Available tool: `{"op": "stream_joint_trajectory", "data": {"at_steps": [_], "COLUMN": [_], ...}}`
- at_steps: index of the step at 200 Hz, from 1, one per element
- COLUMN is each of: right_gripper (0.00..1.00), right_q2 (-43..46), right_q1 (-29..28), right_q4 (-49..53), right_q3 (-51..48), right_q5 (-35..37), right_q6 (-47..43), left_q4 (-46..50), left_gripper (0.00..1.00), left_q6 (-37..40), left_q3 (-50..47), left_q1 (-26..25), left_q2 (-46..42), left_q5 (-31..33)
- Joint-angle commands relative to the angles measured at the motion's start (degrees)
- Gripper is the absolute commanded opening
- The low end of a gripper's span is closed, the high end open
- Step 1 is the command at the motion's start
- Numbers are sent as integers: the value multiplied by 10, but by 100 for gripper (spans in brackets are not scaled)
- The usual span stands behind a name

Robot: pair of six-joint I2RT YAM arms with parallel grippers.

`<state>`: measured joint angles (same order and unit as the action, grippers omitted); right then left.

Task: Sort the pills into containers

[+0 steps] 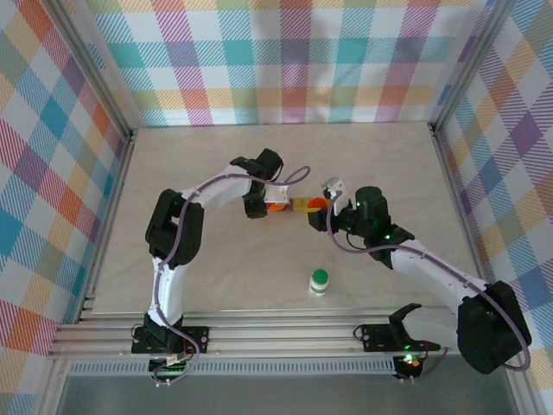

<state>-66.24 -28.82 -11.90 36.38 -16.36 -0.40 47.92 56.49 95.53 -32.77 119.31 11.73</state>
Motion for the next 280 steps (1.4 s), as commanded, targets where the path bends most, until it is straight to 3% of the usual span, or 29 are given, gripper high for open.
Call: {"op": "stream_joint_trajectory", "data": {"at_steps": [1,91,280], "right_gripper": [34,34,34], "right_q2": [-6,-8,-7], "right_q1": [2,2,2], "right_q4": [-3,-3,-3], "right_q3": [18,19,19], "right_q5": [-14,-16,-18], "right_q6": [8,10,12], "left_q4": [16,16,2], "left_gripper": [0,0,0], "left_q6": [10,7,41], "left_q3": [15,25,23], "left_q1": [-4,-4,-19], "left_q2": [-1,-18,-39], "left_q5": [14,9,65]}}
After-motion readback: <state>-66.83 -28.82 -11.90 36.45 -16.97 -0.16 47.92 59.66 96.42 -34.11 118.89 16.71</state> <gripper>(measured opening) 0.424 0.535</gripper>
